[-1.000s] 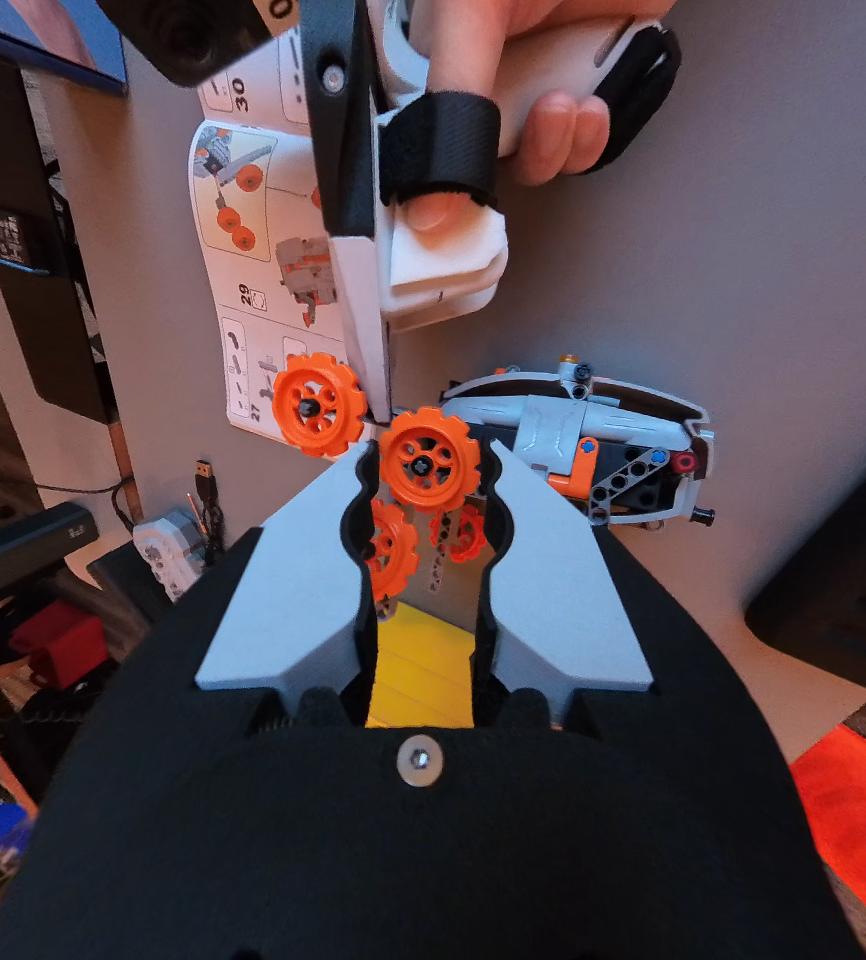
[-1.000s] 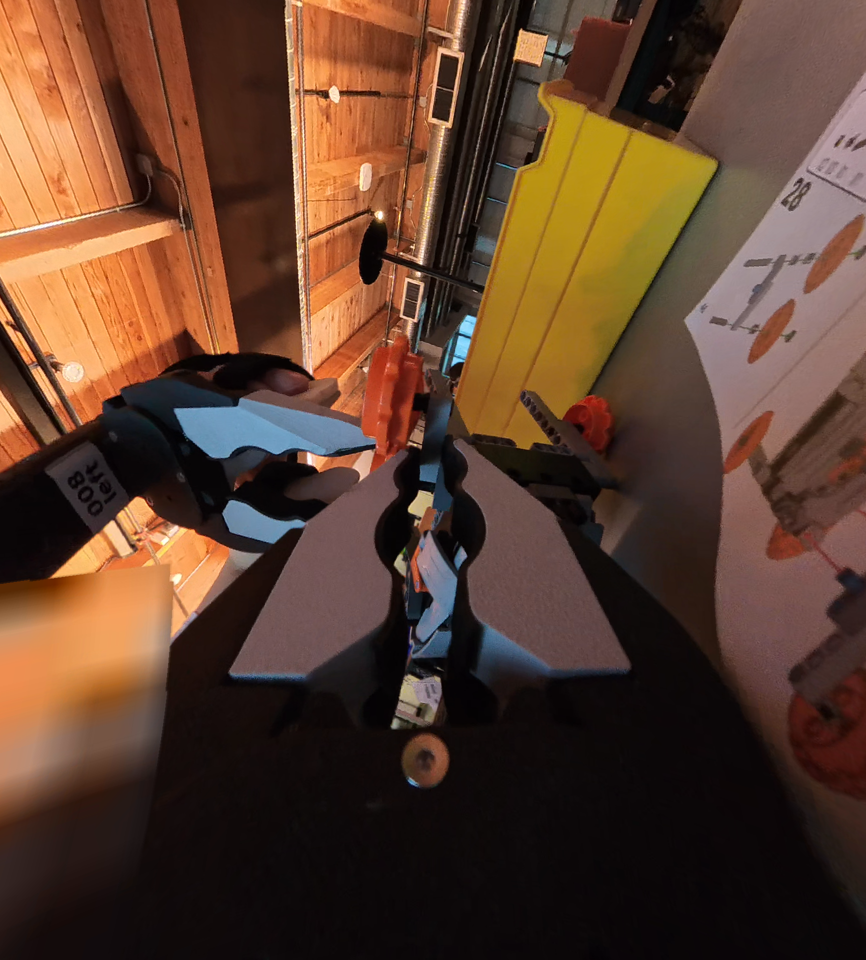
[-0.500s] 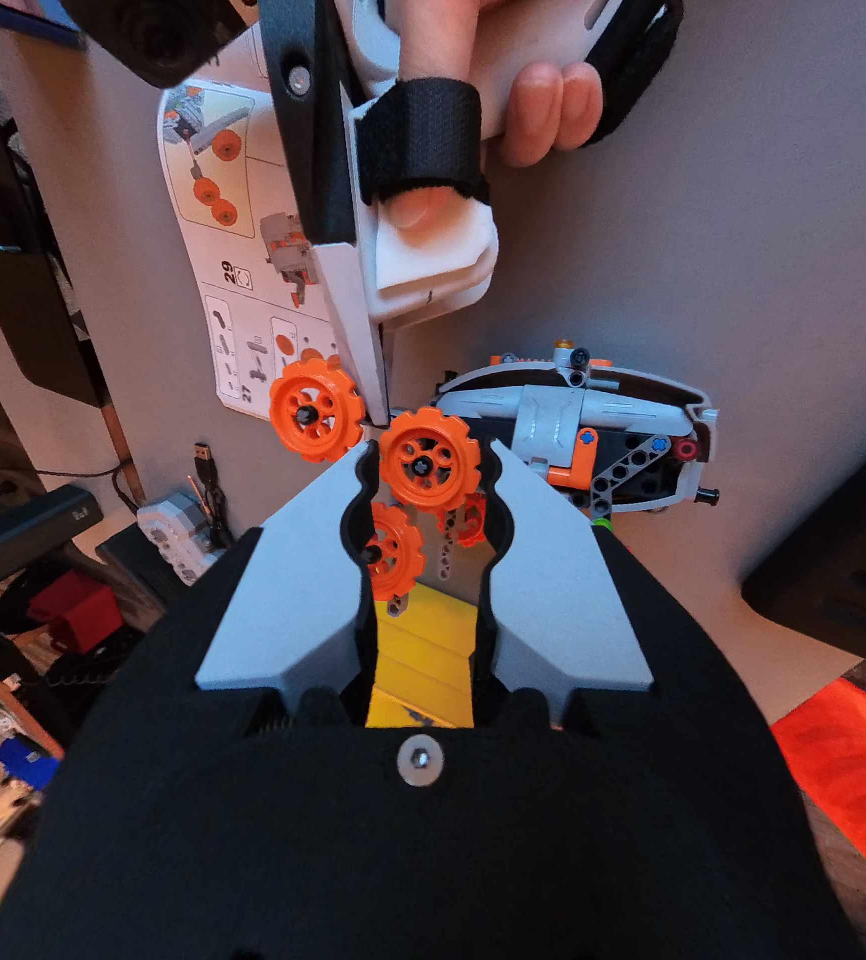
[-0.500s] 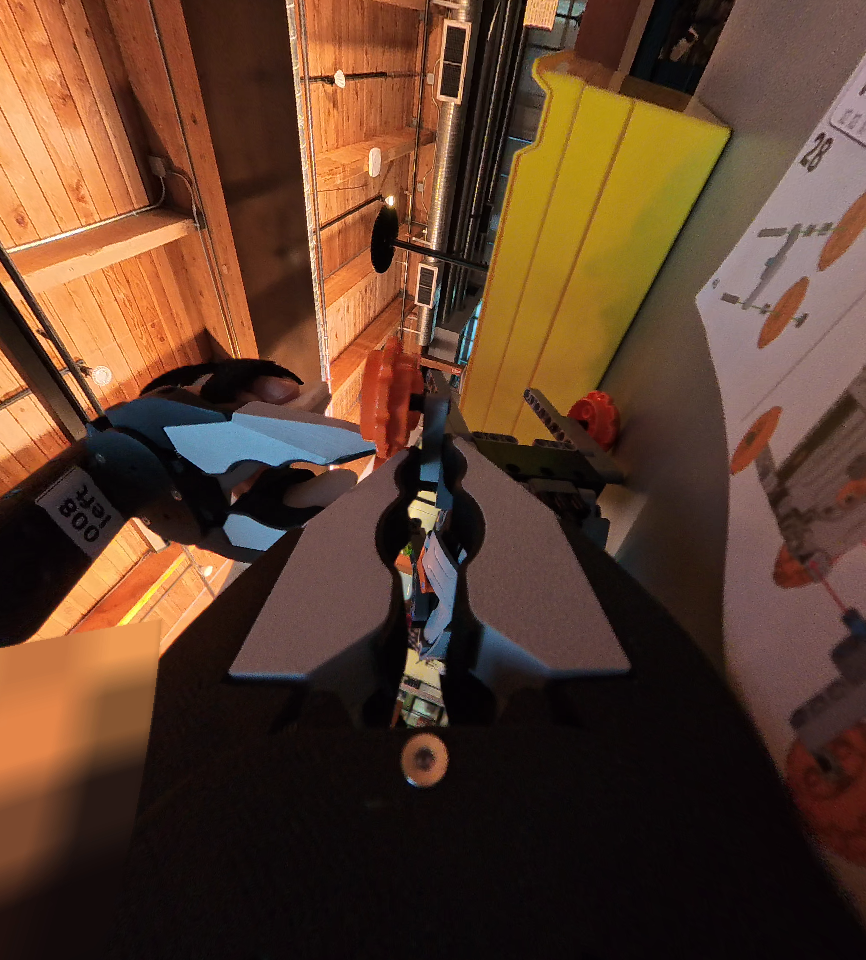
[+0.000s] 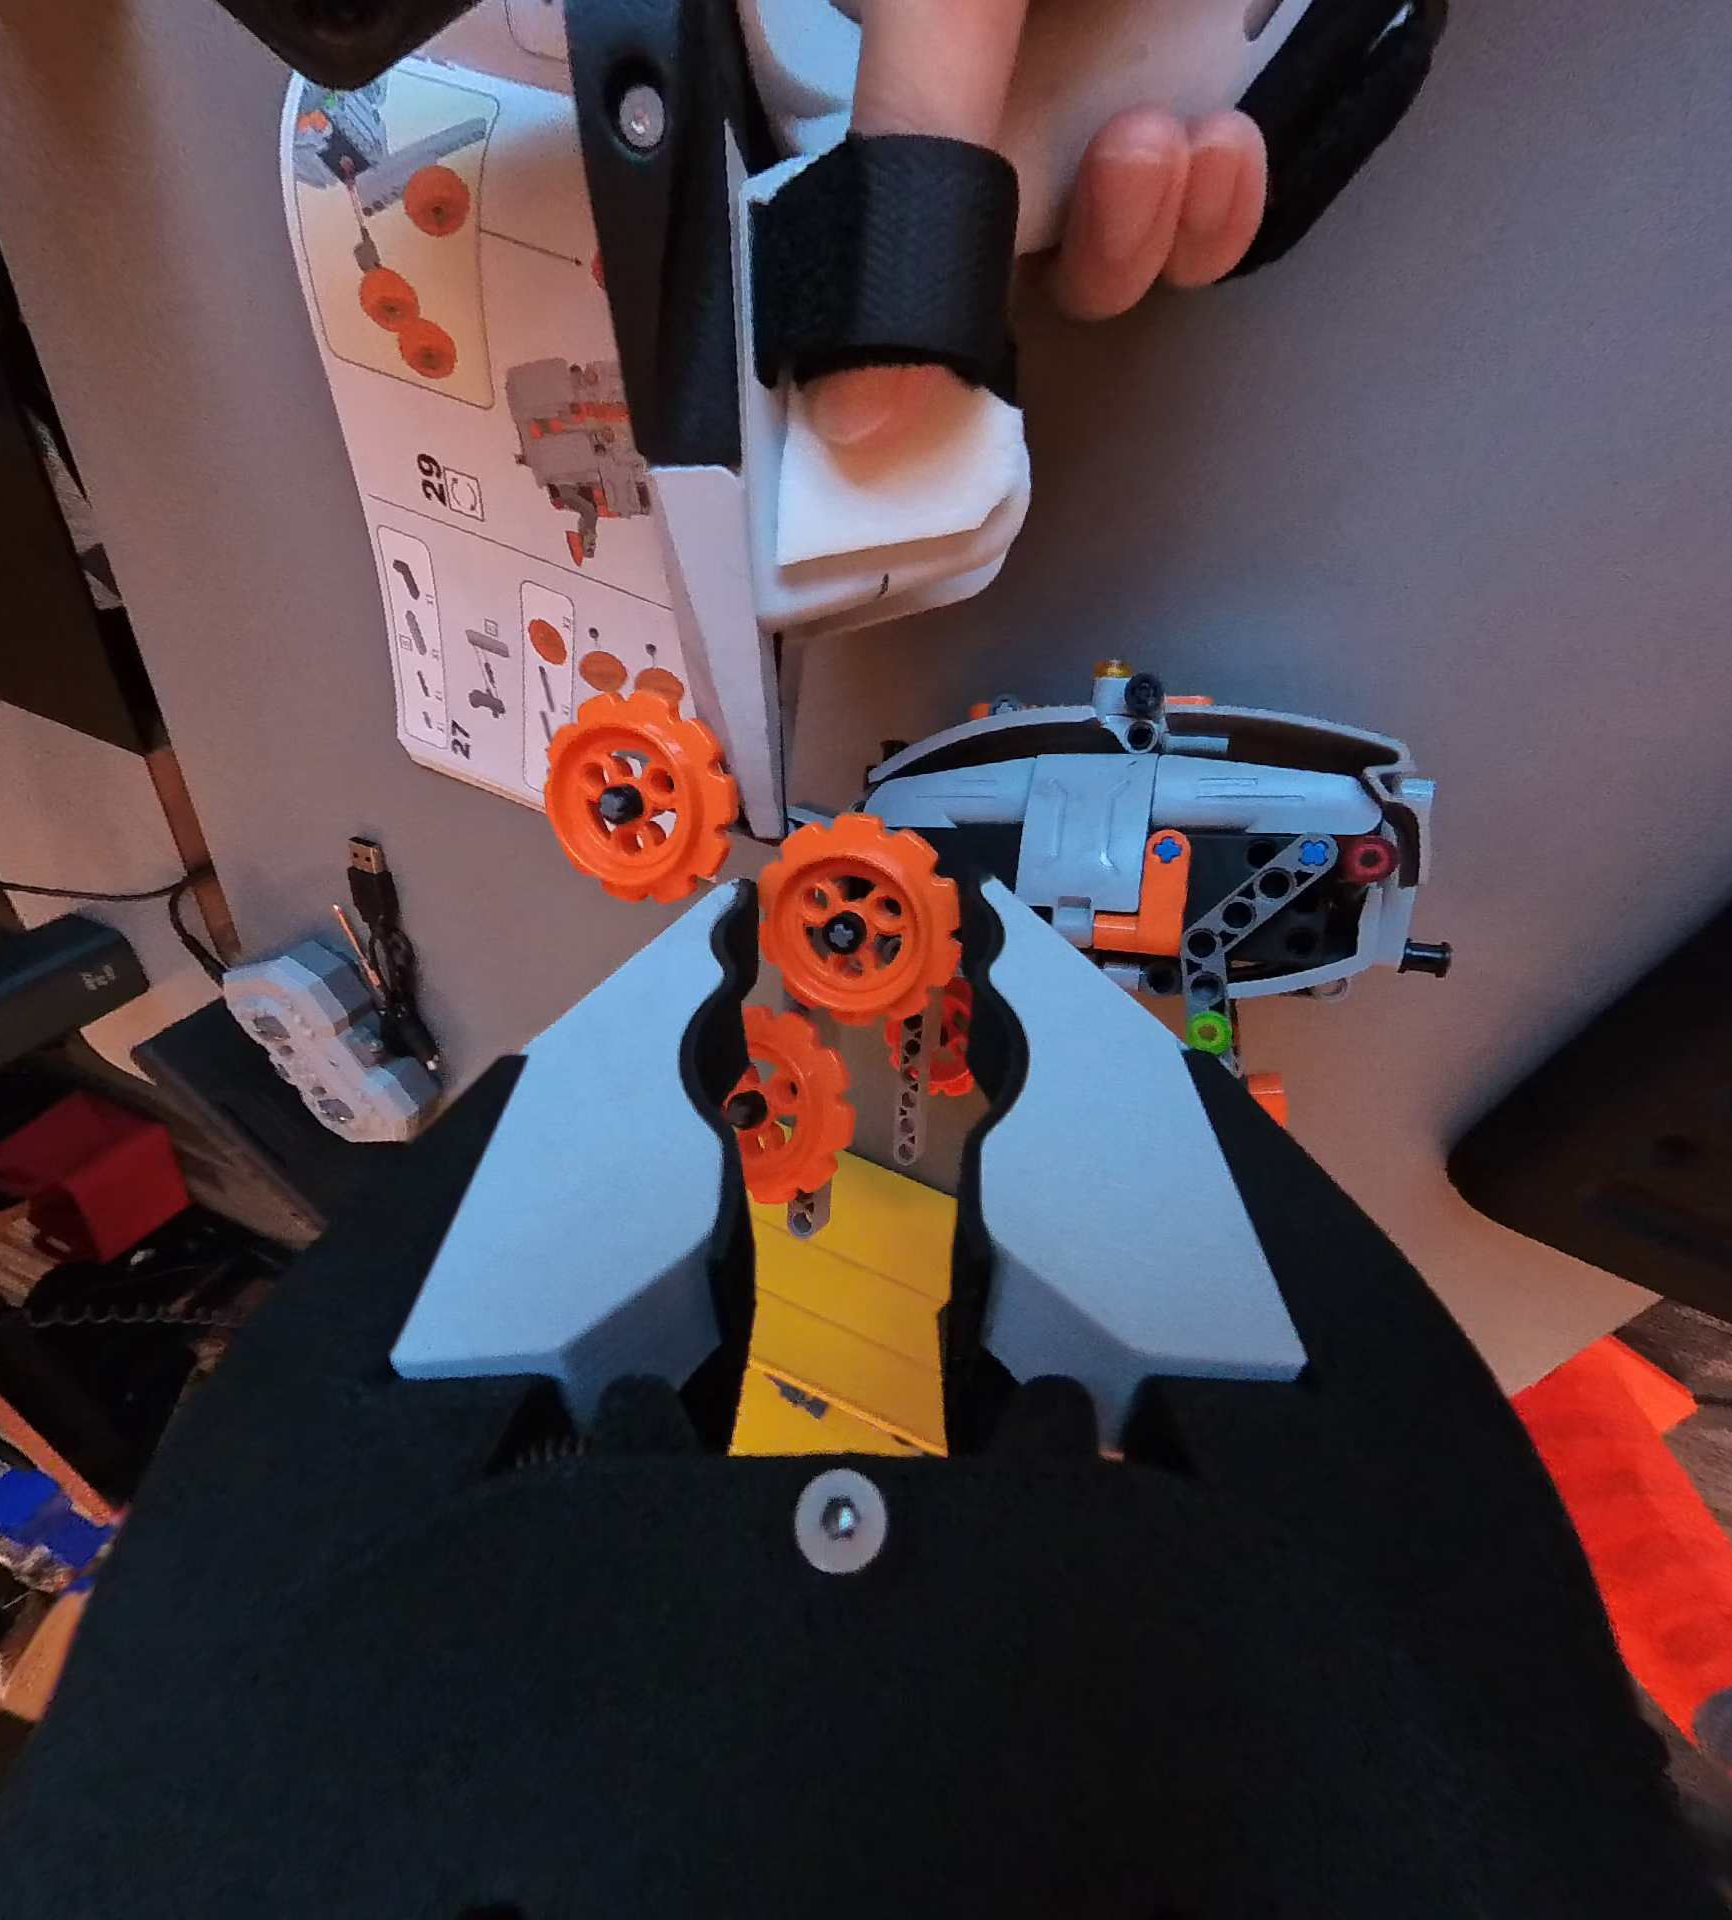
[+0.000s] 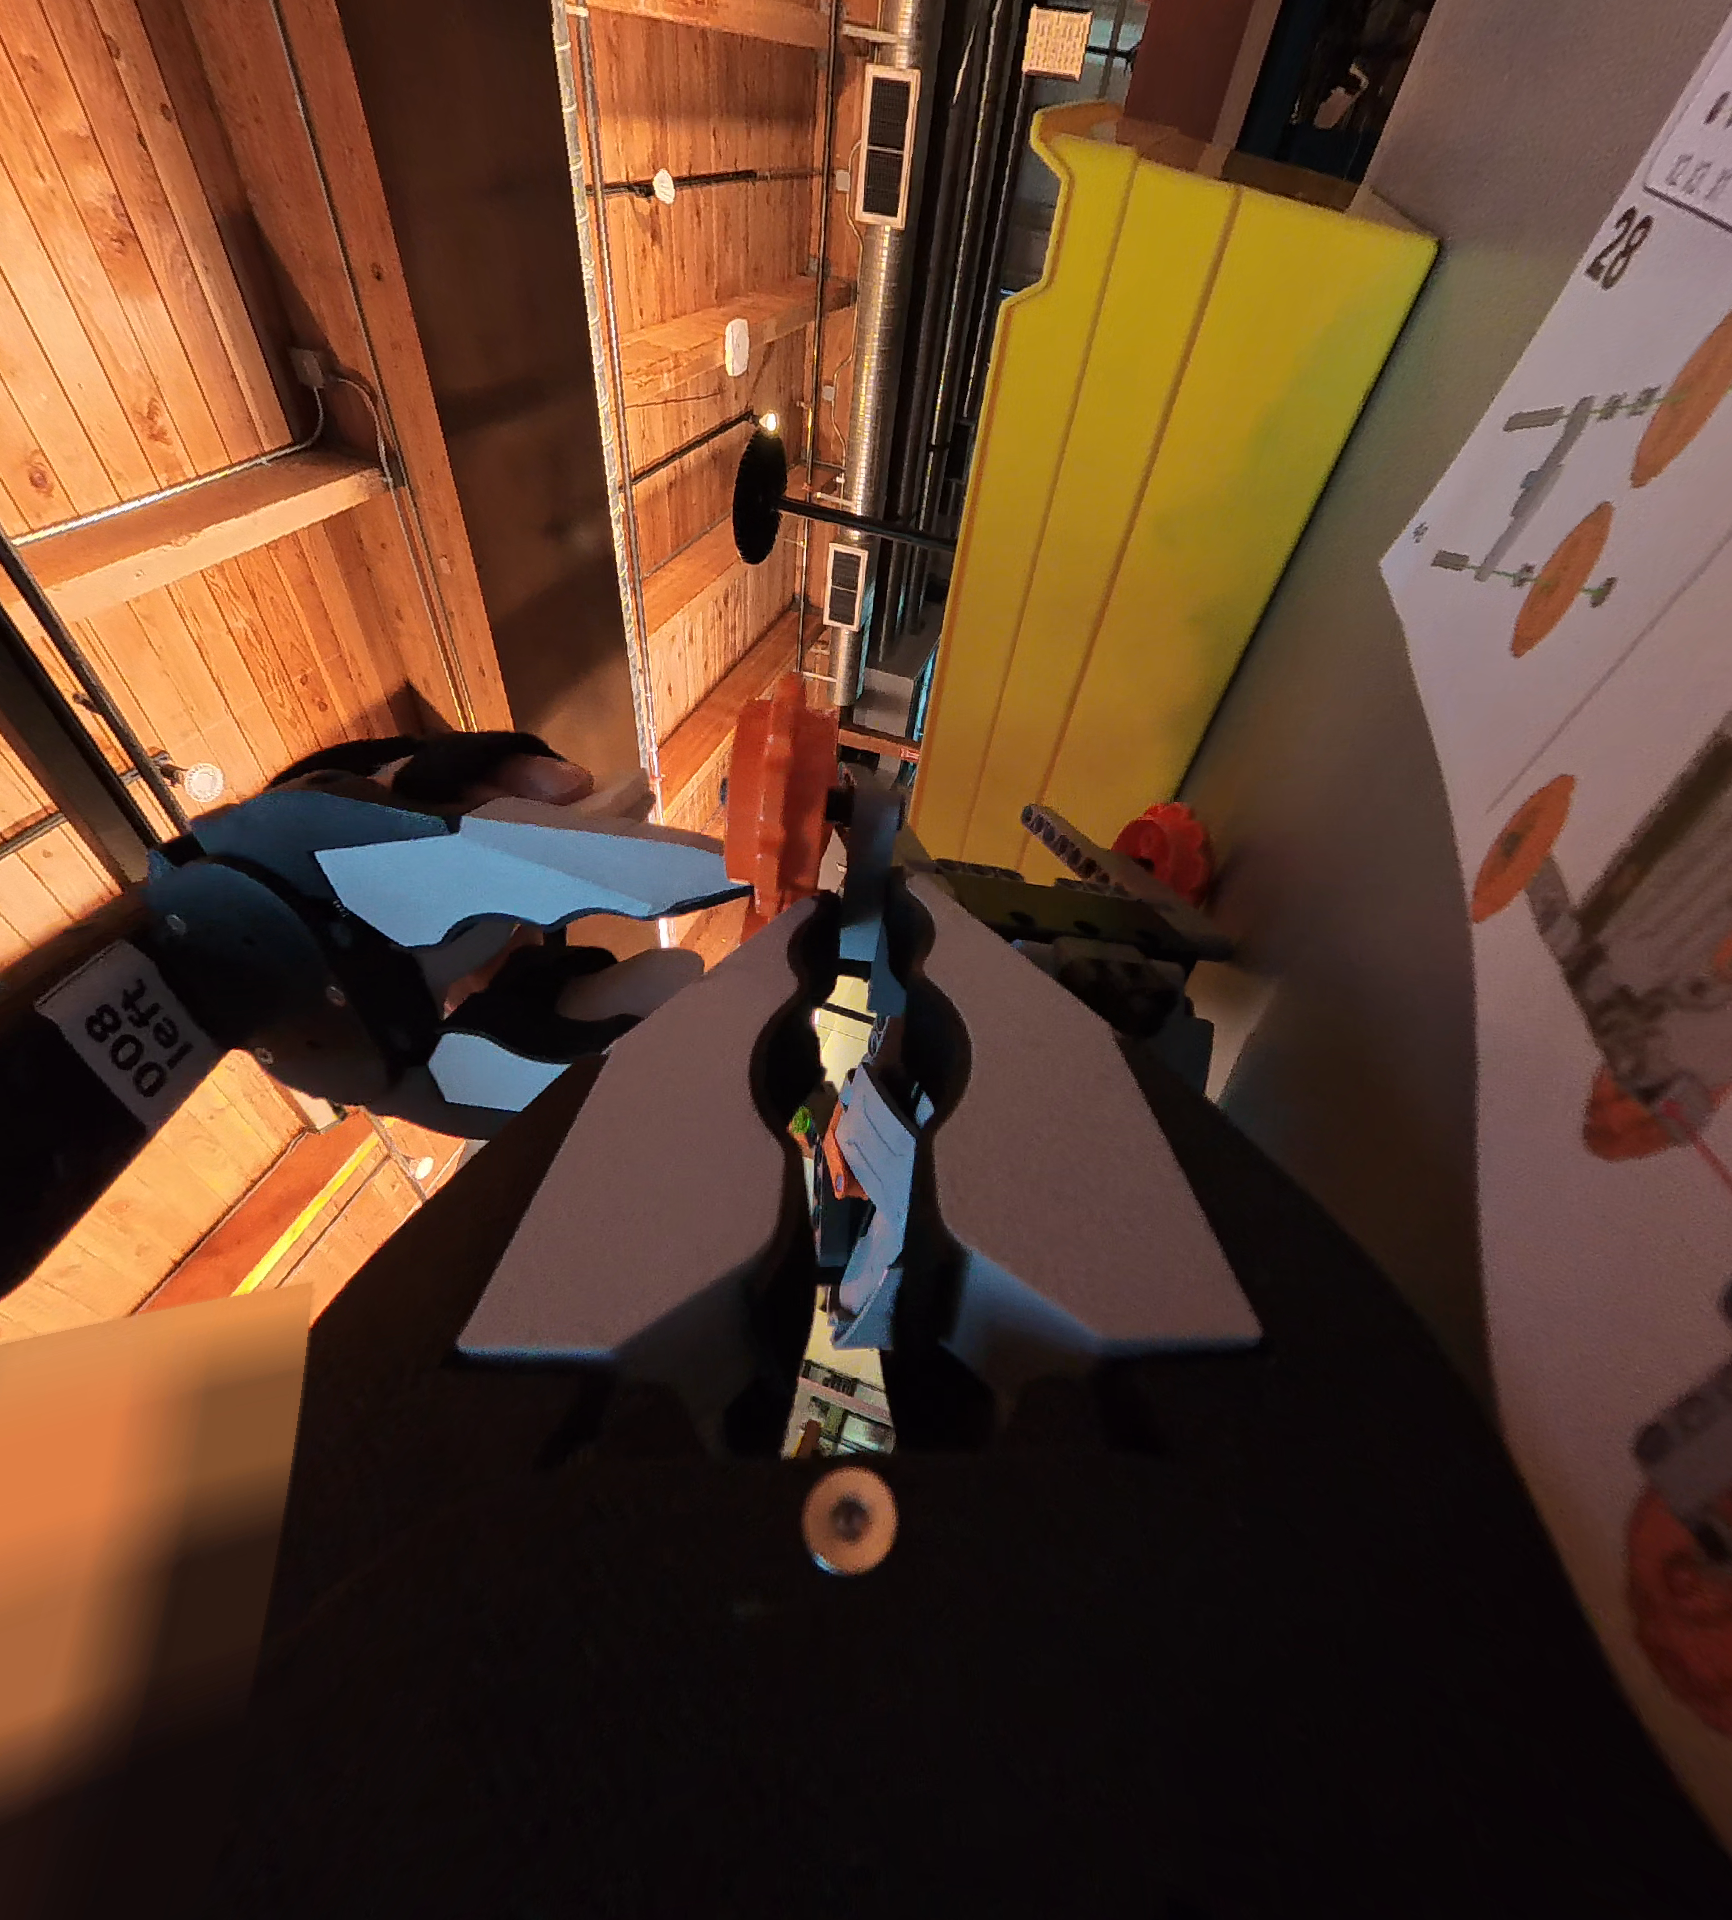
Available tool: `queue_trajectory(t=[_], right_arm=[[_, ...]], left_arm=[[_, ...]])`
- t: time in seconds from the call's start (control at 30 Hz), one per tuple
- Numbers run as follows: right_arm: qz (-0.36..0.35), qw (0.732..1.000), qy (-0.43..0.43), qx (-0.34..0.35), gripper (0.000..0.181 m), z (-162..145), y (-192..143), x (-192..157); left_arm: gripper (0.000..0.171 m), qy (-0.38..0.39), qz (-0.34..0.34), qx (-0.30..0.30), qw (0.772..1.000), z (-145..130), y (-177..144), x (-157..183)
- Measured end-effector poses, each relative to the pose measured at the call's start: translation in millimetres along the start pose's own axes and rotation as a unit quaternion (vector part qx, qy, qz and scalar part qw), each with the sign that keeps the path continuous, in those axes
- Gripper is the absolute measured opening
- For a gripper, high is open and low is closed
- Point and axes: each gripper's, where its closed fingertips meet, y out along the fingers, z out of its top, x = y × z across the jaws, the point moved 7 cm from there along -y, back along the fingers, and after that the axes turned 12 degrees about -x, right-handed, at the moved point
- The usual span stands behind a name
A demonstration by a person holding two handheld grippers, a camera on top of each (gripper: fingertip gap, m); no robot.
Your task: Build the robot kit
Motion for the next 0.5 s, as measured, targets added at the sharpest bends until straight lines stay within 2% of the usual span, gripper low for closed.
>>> queue_trajectory(t=[0.13,0.23,0.27,0.3,0.4,0.5], right_arm=[[0.012,1.0,0.003,0.009,0.008,3,-1,-2],[0.029,0.999,0.006,0.02,0.008,4,-3,-4],[0.037,0.999,0.01,0.027,0.008,5,-4,-5],[0.042,0.999,0.015,0.028,0.008,6,-4,-5],[0.043,0.999,0.014,0.011,0.007,6,-3,-5],[0.039,0.999,0.008,-0.004,0.008,4,0,-4]], left_arm=[[0.04,-0.02,0.005,0.01,1.0,1,-1,-2],[0.073,-0.091,0.001,0.03,0.995,-4,-7,-4],[0.079,-0.13,0.005,0.04,0.991,-8,-12,-4],[0.077,-0.176,0.016,0.057,0.983,-13,-19,-4],[0.071,-0.331,0.048,0.121,0.935,-33,-38,12],[0.076,-0.456,0.005,0.164,0.875,-41,-30,52]])
